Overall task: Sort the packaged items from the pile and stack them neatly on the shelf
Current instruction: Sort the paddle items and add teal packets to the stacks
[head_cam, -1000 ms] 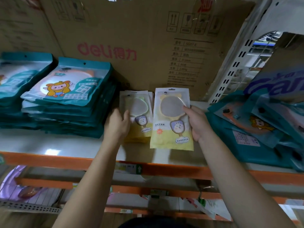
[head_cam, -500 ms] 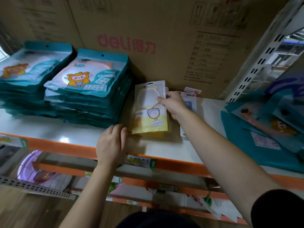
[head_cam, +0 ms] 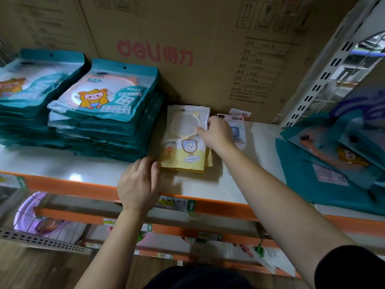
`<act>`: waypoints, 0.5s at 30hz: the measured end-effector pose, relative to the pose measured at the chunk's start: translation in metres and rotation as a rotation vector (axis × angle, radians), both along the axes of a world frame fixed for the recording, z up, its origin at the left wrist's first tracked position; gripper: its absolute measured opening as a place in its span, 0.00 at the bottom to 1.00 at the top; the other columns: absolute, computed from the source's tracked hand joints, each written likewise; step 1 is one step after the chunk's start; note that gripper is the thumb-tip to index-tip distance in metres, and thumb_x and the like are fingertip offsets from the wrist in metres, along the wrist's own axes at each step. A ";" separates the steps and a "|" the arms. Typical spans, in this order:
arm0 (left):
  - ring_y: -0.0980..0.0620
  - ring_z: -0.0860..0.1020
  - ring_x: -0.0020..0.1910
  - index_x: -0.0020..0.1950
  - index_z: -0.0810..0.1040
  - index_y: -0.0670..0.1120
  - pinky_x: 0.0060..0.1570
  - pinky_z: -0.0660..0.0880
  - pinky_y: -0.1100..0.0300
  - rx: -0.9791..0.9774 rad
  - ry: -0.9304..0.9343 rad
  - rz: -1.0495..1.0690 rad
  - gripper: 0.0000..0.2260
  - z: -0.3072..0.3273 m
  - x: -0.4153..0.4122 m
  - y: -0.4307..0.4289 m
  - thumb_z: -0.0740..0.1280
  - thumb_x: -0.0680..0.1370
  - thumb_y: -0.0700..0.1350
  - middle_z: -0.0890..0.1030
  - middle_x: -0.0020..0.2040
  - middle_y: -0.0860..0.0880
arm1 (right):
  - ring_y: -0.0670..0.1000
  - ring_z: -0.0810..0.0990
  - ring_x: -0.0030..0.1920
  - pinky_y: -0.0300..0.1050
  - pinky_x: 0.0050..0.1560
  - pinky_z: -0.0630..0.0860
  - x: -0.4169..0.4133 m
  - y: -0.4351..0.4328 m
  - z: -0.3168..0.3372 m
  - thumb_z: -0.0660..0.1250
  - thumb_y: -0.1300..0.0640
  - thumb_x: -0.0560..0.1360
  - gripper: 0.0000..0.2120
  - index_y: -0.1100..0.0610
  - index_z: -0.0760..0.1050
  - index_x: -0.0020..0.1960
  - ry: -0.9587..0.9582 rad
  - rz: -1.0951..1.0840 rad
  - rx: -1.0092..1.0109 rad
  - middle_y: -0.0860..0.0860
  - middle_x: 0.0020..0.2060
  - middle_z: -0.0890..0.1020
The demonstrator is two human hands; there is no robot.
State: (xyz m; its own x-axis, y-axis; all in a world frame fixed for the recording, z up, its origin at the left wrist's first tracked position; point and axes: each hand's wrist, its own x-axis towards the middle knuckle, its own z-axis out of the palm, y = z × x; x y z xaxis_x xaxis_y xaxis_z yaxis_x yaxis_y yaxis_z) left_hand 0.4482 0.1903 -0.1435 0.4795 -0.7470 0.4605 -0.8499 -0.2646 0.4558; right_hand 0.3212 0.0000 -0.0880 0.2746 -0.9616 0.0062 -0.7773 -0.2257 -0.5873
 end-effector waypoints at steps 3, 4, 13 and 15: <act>0.43 0.80 0.40 0.53 0.81 0.41 0.34 0.71 0.57 -0.003 0.007 -0.001 0.19 -0.001 0.000 0.000 0.54 0.81 0.51 0.83 0.44 0.43 | 0.56 0.78 0.50 0.44 0.42 0.68 -0.001 0.001 0.001 0.69 0.47 0.76 0.17 0.61 0.75 0.54 -0.010 0.004 0.011 0.54 0.47 0.79; 0.43 0.80 0.40 0.53 0.81 0.41 0.35 0.71 0.57 -0.008 0.010 -0.002 0.20 -0.001 -0.001 0.000 0.54 0.81 0.51 0.83 0.45 0.43 | 0.55 0.78 0.49 0.44 0.42 0.68 -0.001 0.001 0.002 0.69 0.47 0.76 0.17 0.61 0.75 0.54 -0.010 0.004 0.009 0.53 0.46 0.78; 0.43 0.79 0.45 0.58 0.79 0.42 0.38 0.74 0.54 0.028 0.078 0.016 0.20 -0.003 -0.002 -0.001 0.53 0.81 0.53 0.82 0.50 0.43 | 0.55 0.79 0.54 0.47 0.48 0.74 -0.008 0.006 0.005 0.69 0.47 0.76 0.19 0.60 0.74 0.60 -0.043 -0.008 -0.003 0.55 0.55 0.80; 0.42 0.77 0.48 0.59 0.78 0.41 0.43 0.74 0.51 -0.030 0.056 0.010 0.18 -0.001 -0.007 0.000 0.55 0.82 0.51 0.80 0.51 0.42 | 0.56 0.80 0.53 0.47 0.51 0.77 -0.018 0.009 0.007 0.69 0.50 0.76 0.18 0.58 0.74 0.62 -0.152 -0.016 0.018 0.53 0.54 0.81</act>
